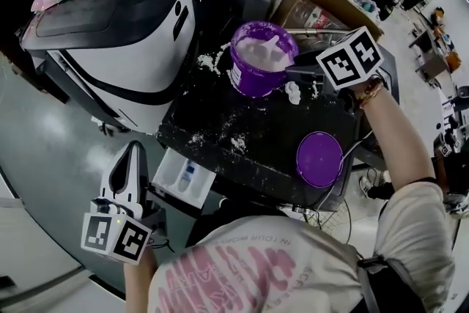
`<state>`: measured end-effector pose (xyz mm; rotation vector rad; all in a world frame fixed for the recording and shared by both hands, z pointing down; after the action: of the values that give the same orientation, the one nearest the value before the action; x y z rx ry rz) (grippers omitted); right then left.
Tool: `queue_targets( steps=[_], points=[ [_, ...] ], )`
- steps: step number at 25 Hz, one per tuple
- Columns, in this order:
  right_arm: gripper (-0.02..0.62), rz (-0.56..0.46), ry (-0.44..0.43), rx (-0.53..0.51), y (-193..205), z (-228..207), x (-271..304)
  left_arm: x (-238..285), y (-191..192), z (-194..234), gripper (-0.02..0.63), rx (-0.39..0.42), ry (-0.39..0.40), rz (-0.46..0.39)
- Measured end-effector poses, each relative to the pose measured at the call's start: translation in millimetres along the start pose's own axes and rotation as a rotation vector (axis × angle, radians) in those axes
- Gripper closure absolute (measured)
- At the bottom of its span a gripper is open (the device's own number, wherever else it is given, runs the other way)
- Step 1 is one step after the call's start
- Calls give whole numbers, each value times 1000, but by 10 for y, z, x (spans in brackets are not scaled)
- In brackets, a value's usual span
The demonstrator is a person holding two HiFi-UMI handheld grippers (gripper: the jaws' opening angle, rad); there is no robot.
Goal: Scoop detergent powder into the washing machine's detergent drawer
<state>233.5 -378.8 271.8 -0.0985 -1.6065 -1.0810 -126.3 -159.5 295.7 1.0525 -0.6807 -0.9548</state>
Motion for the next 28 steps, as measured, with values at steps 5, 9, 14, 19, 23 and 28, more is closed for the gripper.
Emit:
queue_targets(
  steps=[5, 9, 14, 19, 23, 28],
  points=[
    [408, 1, 28, 20, -223, -112, 149, -21, -23, 40, 603, 2, -10, -10],
    [403, 59, 59, 42, -403, -238, 415, -54, -42, 59, 603, 3, -21, -20],
    [403, 119, 72, 70, -551, -324, 654, -131, -43, 99, 603, 2, -48, -21],
    [471, 189, 88, 59, -569, -377, 795, -178, -15, 122, 603, -3, -66, -20],
    [565, 223, 113, 1, -578, -354, 846, -201, 0, 134, 603, -5, -75, -21],
    [577, 217, 115, -38, -622, -306, 869, -205, 2, 128, 603, -5, -79, -21]
  ],
)
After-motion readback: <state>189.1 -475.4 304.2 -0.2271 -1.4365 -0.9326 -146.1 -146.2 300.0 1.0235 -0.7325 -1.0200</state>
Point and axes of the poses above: the fingertips, and each gripper's own axes: x forward along the fingers, z to its left, y out of its underside, the point moved 7 cm from there along -x, backward along the fingers, and after that the axes turned 10 degrees about y, right-handed, at the moved point
